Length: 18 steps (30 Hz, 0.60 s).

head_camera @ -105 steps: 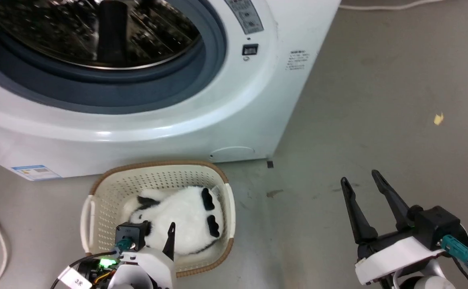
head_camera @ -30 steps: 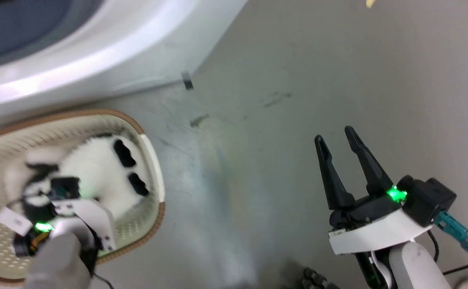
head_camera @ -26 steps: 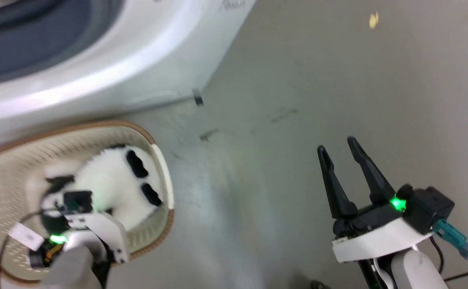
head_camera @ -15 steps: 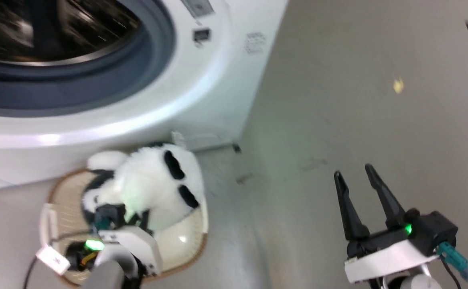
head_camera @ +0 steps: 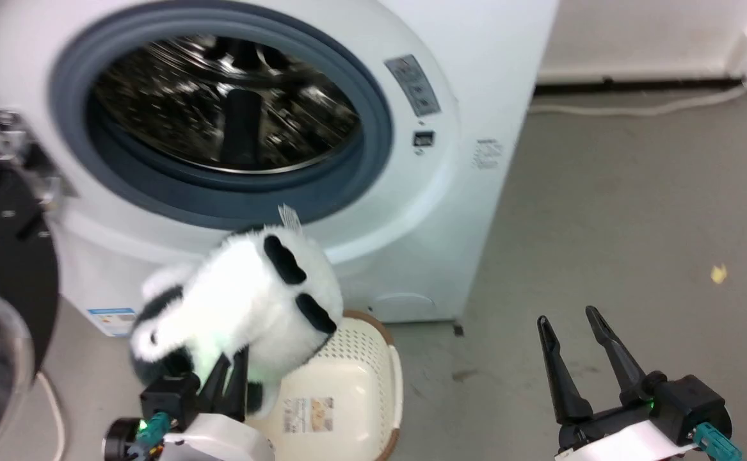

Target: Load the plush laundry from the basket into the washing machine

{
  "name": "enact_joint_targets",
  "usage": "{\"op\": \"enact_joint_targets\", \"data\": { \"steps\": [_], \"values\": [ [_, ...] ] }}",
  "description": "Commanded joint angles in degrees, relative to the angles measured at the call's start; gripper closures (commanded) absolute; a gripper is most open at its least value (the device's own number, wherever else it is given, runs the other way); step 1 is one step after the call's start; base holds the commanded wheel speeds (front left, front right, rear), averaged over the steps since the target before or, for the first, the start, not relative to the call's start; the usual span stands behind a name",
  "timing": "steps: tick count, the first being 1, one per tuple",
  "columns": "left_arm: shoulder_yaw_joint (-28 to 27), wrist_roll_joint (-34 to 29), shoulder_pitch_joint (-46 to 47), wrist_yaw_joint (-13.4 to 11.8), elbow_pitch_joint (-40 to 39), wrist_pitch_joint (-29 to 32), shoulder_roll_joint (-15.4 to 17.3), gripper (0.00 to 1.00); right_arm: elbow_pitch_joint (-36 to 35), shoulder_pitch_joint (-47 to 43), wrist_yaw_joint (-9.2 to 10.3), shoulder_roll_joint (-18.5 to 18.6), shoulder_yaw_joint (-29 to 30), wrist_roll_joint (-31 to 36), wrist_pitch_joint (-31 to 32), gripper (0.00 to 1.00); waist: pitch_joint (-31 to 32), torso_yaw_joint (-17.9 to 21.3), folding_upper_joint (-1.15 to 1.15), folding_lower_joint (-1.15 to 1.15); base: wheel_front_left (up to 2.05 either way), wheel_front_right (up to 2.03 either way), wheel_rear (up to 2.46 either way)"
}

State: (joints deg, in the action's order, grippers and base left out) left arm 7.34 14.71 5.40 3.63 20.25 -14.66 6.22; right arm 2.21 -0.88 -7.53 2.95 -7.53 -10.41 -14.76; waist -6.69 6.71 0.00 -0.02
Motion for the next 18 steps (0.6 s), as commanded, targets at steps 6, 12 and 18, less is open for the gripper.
{"op": "enact_joint_targets", "data": {
  "steps": [6, 12, 18],
  "values": [
    [-3.1, -3.1, -1.7, 0.7, -10.5, -0.3, -0.7, 1.00, -0.4, -1.0, 0.04, -0.1, -0.4, 0.5, -0.2, 0.00, 1.9, -2.0, 0.00, 0.02, 0.00, 0.00, 0.00],
    [-4.6, -5.3, 2.7, 1.6, -16.1, -0.3, 1.2, 1.00, -1.3, 1.1, 0.04, -0.1, -1.3, 0.2, -0.2, 0.00, -3.3, 0.8, 0.00, 0.02, 0.00, 0.00, 0.00],
    [-4.9, -5.6, 12.4, 2.3, -16.3, 3.0, 5.0, 1.00, -1.8, 4.0, 0.04, -0.1, -2.1, -0.6, -0.2, 0.00, -10.8, 4.3, 0.00, 0.02, 0.00, 0.00, 0.00]
  ]
}}
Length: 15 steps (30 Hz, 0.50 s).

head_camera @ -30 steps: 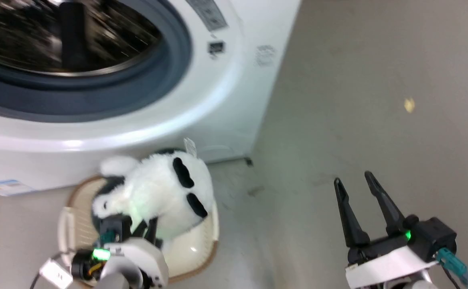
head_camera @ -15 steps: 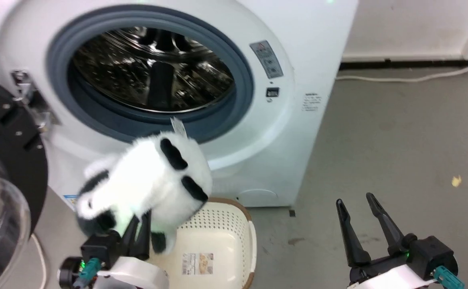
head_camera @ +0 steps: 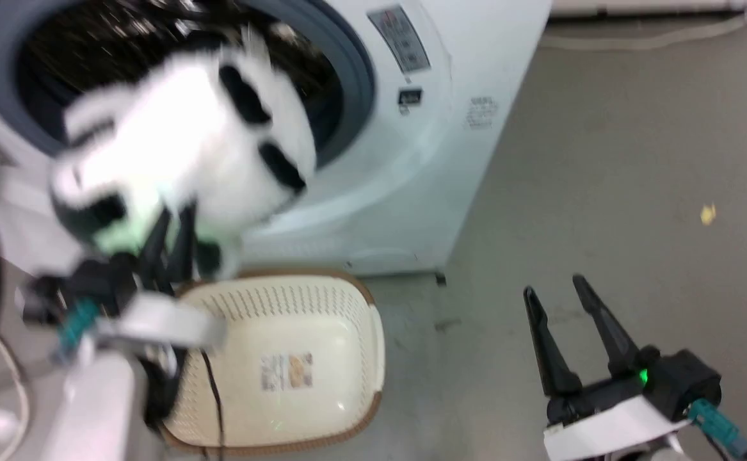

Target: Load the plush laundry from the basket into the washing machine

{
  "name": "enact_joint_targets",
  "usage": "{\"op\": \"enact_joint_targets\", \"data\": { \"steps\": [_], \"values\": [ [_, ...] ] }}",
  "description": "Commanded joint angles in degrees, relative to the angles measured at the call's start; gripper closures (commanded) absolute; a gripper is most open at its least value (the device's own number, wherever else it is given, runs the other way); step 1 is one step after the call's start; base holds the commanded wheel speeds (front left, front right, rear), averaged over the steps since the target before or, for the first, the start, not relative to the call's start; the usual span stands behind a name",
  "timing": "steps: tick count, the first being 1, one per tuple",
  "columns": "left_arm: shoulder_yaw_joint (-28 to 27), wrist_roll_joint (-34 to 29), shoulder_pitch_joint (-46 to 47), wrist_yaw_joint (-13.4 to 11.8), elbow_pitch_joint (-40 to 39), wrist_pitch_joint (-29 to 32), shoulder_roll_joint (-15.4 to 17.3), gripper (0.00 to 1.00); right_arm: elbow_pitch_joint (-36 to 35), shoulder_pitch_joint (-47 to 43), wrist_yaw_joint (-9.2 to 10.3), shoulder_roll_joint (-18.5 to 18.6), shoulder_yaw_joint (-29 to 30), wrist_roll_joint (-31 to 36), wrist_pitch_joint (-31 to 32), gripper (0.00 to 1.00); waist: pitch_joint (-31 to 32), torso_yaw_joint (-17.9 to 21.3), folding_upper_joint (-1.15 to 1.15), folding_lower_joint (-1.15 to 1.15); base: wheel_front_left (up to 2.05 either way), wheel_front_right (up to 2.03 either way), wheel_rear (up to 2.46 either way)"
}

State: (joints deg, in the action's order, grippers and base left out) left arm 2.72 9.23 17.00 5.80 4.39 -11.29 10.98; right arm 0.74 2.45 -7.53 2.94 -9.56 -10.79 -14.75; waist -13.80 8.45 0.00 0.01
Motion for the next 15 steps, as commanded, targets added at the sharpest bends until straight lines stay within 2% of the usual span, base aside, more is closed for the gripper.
{"op": "enact_joint_targets", "data": {
  "steps": [1, 8, 15],
  "values": [
    [-0.3, 0.1, 3.1, 0.3, -0.1, 0.7, 1.1, 1.00, -0.5, 1.2, 0.04, -0.1, -0.2, -0.5, -0.2, 0.00, -5.1, 3.2, 0.00, -0.01, 0.00, 0.00, 0.00],
    [0.1, 1.9, 19.4, 1.3, 6.4, 6.5, 7.9, 1.00, -1.0, 5.5, 0.04, -0.1, -0.4, -2.9, -0.2, 0.00, -13.5, 7.8, 0.00, -0.01, 0.00, 0.00, 0.00],
    [0.5, 0.3, 34.7, 1.5, 16.0, 12.1, 14.6, 1.00, -1.2, 8.7, 0.04, -0.1, -0.9, -5.1, -0.2, 0.00, -19.0, 11.7, 0.00, -0.01, 0.00, 0.00, 0.00]
  ]
}}
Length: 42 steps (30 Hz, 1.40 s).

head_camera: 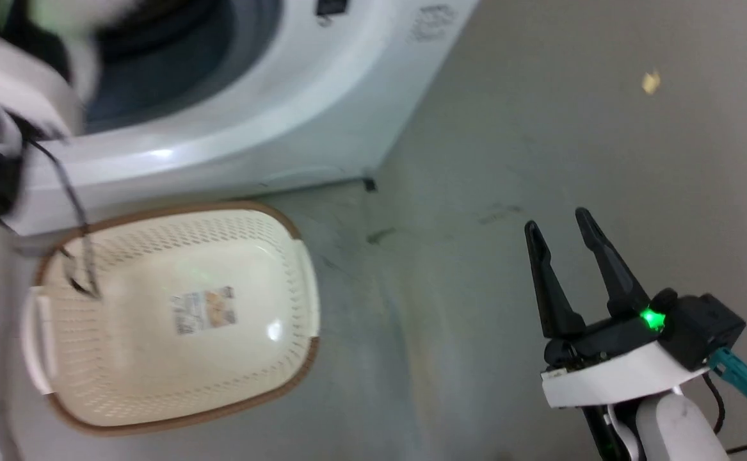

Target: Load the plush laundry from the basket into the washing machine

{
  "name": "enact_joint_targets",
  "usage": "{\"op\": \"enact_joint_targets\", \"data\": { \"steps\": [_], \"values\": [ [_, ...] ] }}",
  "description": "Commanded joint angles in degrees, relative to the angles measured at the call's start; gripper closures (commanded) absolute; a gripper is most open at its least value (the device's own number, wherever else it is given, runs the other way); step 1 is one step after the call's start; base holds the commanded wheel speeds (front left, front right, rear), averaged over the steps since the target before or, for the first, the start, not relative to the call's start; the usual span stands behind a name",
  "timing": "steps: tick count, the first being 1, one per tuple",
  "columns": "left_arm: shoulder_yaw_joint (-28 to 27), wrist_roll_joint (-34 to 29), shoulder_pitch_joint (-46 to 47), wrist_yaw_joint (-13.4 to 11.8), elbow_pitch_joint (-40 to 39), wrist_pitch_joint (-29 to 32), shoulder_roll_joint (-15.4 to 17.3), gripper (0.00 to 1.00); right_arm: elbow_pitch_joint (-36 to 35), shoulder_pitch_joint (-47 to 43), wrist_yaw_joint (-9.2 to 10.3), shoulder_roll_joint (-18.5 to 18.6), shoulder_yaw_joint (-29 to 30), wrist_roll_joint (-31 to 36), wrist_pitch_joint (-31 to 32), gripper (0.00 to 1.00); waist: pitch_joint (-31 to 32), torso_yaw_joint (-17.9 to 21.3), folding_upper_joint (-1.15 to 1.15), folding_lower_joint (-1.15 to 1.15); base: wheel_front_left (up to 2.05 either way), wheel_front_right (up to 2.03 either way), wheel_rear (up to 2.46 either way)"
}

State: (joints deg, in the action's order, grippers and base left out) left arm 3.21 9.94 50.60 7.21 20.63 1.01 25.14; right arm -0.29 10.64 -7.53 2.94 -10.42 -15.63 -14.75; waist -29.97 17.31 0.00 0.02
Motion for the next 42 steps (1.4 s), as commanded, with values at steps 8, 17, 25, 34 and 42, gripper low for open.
{"op": "enact_joint_targets", "data": {
  "steps": [8, 17, 25, 34, 42],
  "values": [
    [1.8, -1.7, 13.8, 0.1, 14.2, 7.8, 4.6, 1.00, -0.2, 2.3, 0.04, -0.1, -0.9, -1.7, -0.2, 0.00, -6.6, 4.7, 0.00, -0.02, 0.00, 0.00, 0.00],
    [3.7, -1.8, 18.4, 0.1, 26.2, 7.2, 5.7, 1.00, 0.0, 1.9, 0.04, -0.1, -1.4, -1.9, -0.2, 0.00, -7.5, 5.0, 0.00, -0.02, 0.00, 0.00, 0.00],
    [5.1, -0.7, 16.6, 0.2, 30.6, 0.2, 3.4, 0.00, 0.4, 1.7, 0.04, -0.1, -1.0, 0.0, -0.2, 0.00, -2.9, 3.1, 0.00, -0.02, 0.00, 0.00, 0.00],
    [5.9, 3.8, 7.2, 0.3, 33.1, -13.4, -2.9, 0.00, 1.0, -1.5, 0.04, -0.1, 1.7, 4.2, -0.2, 0.00, 9.1, -2.5, 0.00, -0.02, 0.00, 0.00, 0.00],
    [1.8, 7.2, -9.2, -0.4, 16.4, -16.0, -8.5, 0.00, 1.2, -6.0, 0.04, 0.5, 3.7, 6.5, -0.2, 0.00, 20.1, -8.8, 0.00, -0.02, 0.00, 0.00, 0.00]
  ]
}}
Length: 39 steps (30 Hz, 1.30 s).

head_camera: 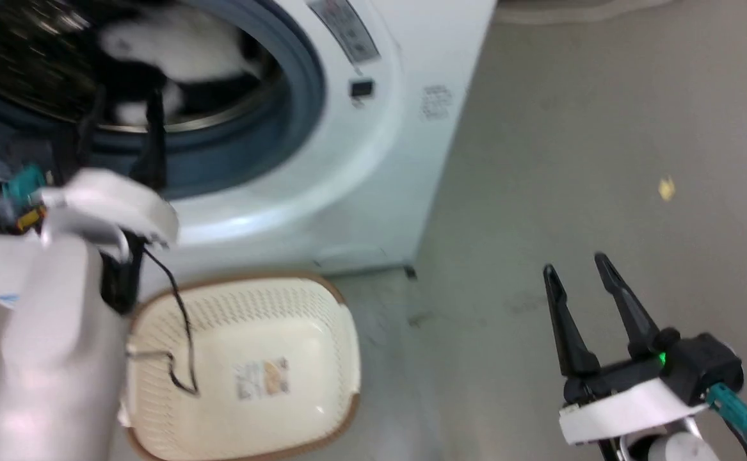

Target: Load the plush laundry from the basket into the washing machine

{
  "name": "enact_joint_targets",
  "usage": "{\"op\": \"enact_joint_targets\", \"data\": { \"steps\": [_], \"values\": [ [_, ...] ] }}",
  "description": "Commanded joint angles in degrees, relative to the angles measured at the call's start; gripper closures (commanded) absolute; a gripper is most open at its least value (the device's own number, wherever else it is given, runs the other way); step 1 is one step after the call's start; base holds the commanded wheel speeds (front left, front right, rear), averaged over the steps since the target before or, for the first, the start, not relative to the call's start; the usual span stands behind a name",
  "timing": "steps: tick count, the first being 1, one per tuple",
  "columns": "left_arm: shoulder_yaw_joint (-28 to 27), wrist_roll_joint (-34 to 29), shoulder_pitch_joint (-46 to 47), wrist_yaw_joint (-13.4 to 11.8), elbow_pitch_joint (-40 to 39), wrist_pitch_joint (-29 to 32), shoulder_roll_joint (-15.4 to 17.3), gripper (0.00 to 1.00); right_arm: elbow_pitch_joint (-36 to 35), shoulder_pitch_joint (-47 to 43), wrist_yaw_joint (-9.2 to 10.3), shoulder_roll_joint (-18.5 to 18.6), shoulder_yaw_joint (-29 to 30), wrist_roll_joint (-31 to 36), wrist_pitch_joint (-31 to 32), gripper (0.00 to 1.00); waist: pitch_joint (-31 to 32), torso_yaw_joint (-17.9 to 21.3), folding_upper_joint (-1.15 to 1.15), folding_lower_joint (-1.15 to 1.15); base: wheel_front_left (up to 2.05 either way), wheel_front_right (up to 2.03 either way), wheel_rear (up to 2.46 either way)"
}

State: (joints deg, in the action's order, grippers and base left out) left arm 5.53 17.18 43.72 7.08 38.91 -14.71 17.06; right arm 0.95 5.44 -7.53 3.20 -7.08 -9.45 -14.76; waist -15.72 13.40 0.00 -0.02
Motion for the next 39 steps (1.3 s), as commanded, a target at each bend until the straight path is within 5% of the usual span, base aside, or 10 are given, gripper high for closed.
{"op": "enact_joint_targets", "data": {
  "steps": [1, 6, 14, 22, 38, 39],
  "values": [
    [-1.2, -0.3, -5.4, -0.7, -5.6, -0.3, -1.3, 0.00, 0.0, -1.4, 0.04, 0.2, 0.6, 0.5, -0.2, 0.00, 7.0, -5.6, 0.00, 0.02, 0.00, 0.00, 0.00],
    [-2.1, -2.1, -21.4, -2.4, -20.7, -0.3, -6.2, 0.00, 0.0, -4.7, 0.04, 0.3, 1.9, 1.3, -0.2, 0.00, 11.5, -8.8, 0.00, 0.02, 0.00, 0.00, 0.00],
    [-1.7, -5.3, -38.4, -4.4, -30.4, -0.3, -10.5, 0.00, 0.0, -8.2, 0.04, 0.3, 2.9, 1.9, -0.2, 0.00, 15.6, -12.2, 0.00, 0.02, 0.00, 0.00, 0.00],
    [-0.8, -6.8, -46.3, -4.6, -30.8, -0.3, -11.8, 0.00, 0.3, -10.4, 0.04, -0.1, 6.0, 3.8, -0.2, 0.00, 16.6, -13.4, 0.00, 0.02, 0.00, 0.00, 0.00],
    [-1.4, -7.6, -46.8, -4.5, -28.5, -0.3, -12.8, 0.00, 1.4, -11.2, 0.04, -0.3, 6.6, 4.3, -0.2, 0.00, 17.1, -13.8, 0.00, 0.02, 0.00, 0.00, 0.00],
    [-1.2, -7.4, -46.7, -4.5, -28.5, 0.0, -12.7, 1.00, 1.3, -10.6, -0.01, -0.1, 6.6, 4.7, 0.0, 1.00, 17.1, -13.8, 0.00, 0.02, 0.00, 0.00, 0.00]
  ]
}}
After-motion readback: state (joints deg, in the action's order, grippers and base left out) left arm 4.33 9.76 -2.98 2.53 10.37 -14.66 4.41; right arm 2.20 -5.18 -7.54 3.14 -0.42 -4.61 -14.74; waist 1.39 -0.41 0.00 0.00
